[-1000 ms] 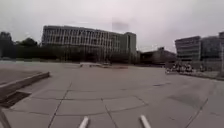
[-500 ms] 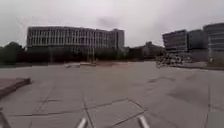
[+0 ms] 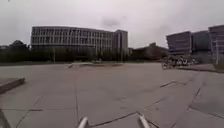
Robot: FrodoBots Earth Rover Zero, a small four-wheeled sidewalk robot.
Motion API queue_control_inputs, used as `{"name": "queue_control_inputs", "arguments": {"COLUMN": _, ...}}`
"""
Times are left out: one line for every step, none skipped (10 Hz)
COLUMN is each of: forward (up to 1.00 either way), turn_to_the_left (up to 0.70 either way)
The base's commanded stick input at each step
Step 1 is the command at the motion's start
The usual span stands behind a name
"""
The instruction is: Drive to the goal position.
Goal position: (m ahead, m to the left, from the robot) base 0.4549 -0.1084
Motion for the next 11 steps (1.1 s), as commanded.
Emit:
{"name": "queue_control_inputs", "arguments": {"forward": 1.0, "turn_to_the_left": 0.07}}
{"name": "queue_control_inputs", "arguments": {"forward": 0.92, "turn_to_the_left": 0.02}}
{"name": "queue_control_inputs", "arguments": {"forward": 0.93, "turn_to_the_left": 0.02}}
{"name": "queue_control_inputs", "arguments": {"forward": 0.26, "turn_to_the_left": 0.48}}
{"name": "queue_control_inputs", "arguments": {"forward": 0.0, "turn_to_the_left": 0.39}}
{"name": "queue_control_inputs", "arguments": {"forward": 0.0, "turn_to_the_left": 0.03}}
{"name": "queue_control_inputs", "arguments": {"forward": 0.0, "turn_to_the_left": 0.0}}
{"name": "queue_control_inputs", "arguments": {"forward": 0.0, "turn_to_the_left": 0.0}}
{"name": "queue_control_inputs", "arguments": {"forward": 0.0, "turn_to_the_left": 0.0}}
{"name": "queue_control_inputs", "arguments": {"forward": 0.0, "turn_to_the_left": 0.0}}
{"name": "queue_control_inputs", "arguments": {"forward": 0.0, "turn_to_the_left": 0.0}}
